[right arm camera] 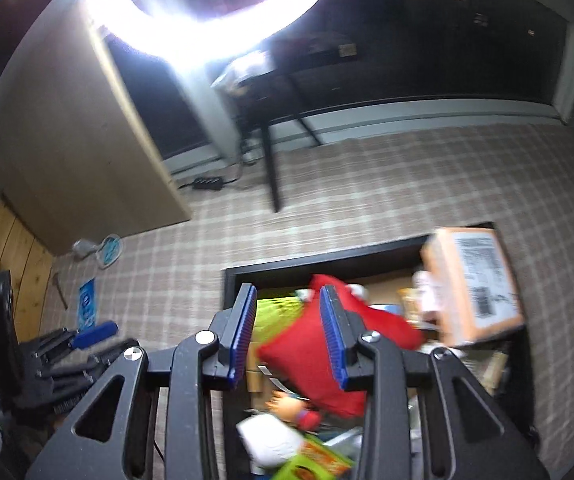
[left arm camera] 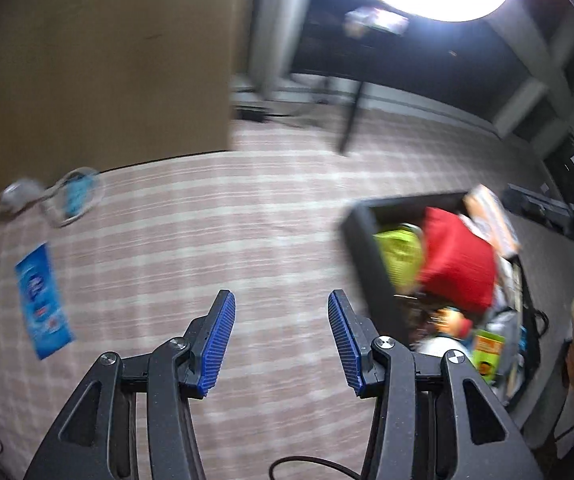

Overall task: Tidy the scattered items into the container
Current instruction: 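Move both tools back toward the grey spoon and blue clothespin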

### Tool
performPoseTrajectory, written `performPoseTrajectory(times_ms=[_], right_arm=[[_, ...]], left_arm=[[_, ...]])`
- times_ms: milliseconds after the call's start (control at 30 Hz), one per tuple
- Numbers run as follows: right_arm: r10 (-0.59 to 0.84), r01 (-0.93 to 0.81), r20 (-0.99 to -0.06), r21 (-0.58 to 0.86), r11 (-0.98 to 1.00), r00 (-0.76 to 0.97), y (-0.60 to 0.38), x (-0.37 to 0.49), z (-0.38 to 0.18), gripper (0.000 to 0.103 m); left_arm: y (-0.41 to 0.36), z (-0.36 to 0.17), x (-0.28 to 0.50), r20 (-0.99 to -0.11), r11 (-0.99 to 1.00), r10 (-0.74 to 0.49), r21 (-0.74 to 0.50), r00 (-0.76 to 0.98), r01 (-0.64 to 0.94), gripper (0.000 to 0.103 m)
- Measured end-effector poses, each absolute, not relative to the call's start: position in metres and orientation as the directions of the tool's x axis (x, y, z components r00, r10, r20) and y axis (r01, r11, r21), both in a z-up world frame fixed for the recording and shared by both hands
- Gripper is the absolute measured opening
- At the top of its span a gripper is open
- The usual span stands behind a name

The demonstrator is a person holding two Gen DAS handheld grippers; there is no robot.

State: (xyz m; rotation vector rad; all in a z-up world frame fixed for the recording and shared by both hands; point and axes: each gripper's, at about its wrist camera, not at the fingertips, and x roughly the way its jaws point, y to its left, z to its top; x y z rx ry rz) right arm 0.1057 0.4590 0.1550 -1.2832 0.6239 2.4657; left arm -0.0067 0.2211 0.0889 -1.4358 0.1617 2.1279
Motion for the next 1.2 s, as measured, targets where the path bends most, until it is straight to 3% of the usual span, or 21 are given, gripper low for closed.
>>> performPoseTrajectory(times_ms=[700, 967, 1200], right_arm=[[-0.156, -0.083, -0.869, 0.220, -0.972, -0.470, 0.261, -0.107, 0.118, 0.033], [-0.174, -0.041, -0.904, 0.206, -0.978, -0.391, 0.210, -0.178, 0.085, 0.033], [-0.196, -0.079, -0.924, 0.234, -0.969, -0.329, 0.192, -0.221, 0.053, 0.033]], left_arm=[[-0.042, 0.048, -0.132, -0.918, -0.989, 0.107, -0.137, -0.382, 0.053, 0.045], [-0.107, 0.020, -0.185, -0.941, -0.968, 0.031, -0.112, -0.338, 0.224, 0.045], [-0.130, -0.001, -0.213, -0.947, -0.954, 0.017, -0.111, -0.320, 0.278, 0.045]])
